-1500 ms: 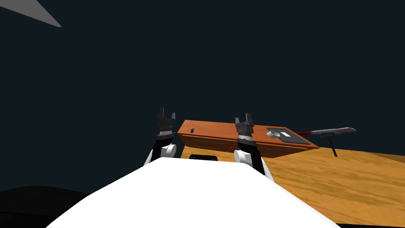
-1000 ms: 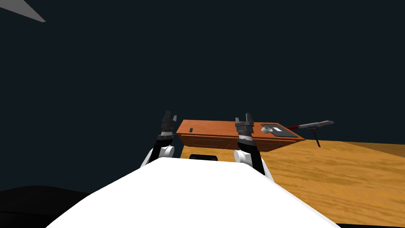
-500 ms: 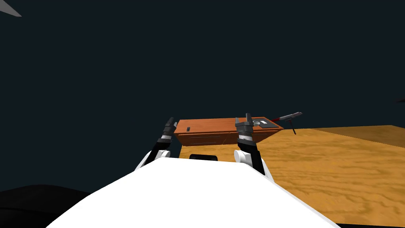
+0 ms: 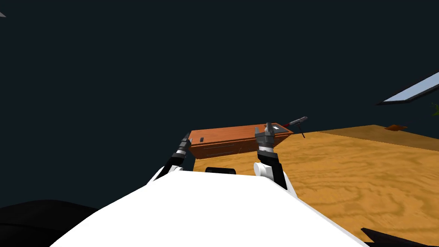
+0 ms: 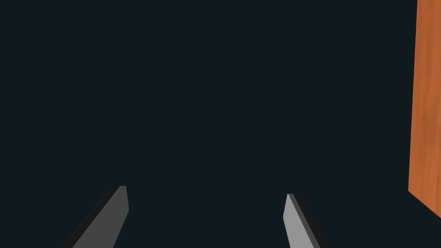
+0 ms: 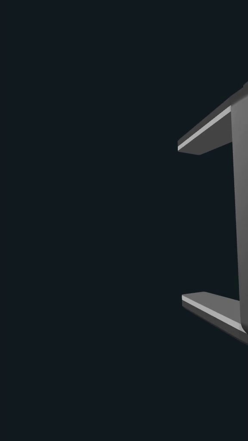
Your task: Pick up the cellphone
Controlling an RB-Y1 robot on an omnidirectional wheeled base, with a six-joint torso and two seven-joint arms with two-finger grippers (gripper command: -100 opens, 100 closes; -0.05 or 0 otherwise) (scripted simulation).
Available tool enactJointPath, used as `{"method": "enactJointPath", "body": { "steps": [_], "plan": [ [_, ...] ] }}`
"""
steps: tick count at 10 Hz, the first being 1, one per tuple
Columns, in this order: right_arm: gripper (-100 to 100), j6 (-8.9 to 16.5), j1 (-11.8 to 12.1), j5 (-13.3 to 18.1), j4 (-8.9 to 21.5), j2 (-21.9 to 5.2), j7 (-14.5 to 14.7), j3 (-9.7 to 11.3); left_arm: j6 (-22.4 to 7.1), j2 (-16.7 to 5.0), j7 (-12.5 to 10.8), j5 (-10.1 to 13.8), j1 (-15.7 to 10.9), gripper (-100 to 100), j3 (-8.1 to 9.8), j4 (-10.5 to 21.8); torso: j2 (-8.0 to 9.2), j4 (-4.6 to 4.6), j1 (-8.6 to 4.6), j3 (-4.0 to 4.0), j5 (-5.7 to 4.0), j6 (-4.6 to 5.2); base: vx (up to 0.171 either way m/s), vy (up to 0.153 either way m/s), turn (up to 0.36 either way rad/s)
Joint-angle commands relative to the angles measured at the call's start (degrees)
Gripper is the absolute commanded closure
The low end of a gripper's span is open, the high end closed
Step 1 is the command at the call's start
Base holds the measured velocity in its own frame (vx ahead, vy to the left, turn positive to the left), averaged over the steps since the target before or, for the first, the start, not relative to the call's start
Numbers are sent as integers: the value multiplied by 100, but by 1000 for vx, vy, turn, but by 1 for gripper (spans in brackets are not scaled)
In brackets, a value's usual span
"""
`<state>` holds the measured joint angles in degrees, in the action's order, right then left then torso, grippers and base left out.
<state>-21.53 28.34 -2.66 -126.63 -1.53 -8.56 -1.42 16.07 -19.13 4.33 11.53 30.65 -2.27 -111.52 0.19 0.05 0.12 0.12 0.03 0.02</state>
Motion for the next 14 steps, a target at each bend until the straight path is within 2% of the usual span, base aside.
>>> {"method": "enactJointPath", "body": {
  "steps": [1,3,4,6,7,8,9,11,12,14],
  "plan": [
    [0,0,0,0,0,0,0,0,-169,-96,46,95,-44,-100,14,76,0,0,0,0,0,0,-38,13,-78],
    [0,0,0,0,0,0,0,0,-495,-409,258,418,-20,-100,-76,492,-4,-1,-1,-3,0,-1,-55,6,-305],
    [0,0,-1,0,0,0,0,0,-499,-409,258,418,-20,-100,-76,513,2,1,0,1,0,3,-51,15,-89],
    [0,0,1,0,0,0,0,0,-853,-705,464,749,-24,-100,-201,885,-4,-1,1,-2,0,-2,-42,10,-249],
    [0,0,0,0,0,0,0,0,-853,-720,464,749,-24,-100,-201,973,-3,0,4,-2,0,-1,-33,18,-131],
    [0,0,2,0,0,0,0,-1,-1036,-876,562,916,-39,-100,-277,1170,-8,-1,6,-4,1,-5,-29,15,-242],
    [0,0,1,0,0,0,0,-1,-1036,-876,562,916,-39,-100,-277,1208,-10,-2,6,-5,1,-1,-21,17,-106],
    [0,0,1,0,0,0,0,-1,-1365,-1190,745,1248,-96,-100,-455,1623,-16,-3,5,-8,1,-1,-17,14,-341],
    [0,0,1,0,0,-1,0,-1,-1416,-1190,745,1248,-96,-100,-455,1682,-17,-2,8,-9,1,1,-17,28,-123],
    [0,0,1,0,0,-1,0,-1,-1791,-1508,907,1569,-194,-100,-662,2107,-19,-3,9,-10,2,-2,-7,29,-294]
  ]
}}
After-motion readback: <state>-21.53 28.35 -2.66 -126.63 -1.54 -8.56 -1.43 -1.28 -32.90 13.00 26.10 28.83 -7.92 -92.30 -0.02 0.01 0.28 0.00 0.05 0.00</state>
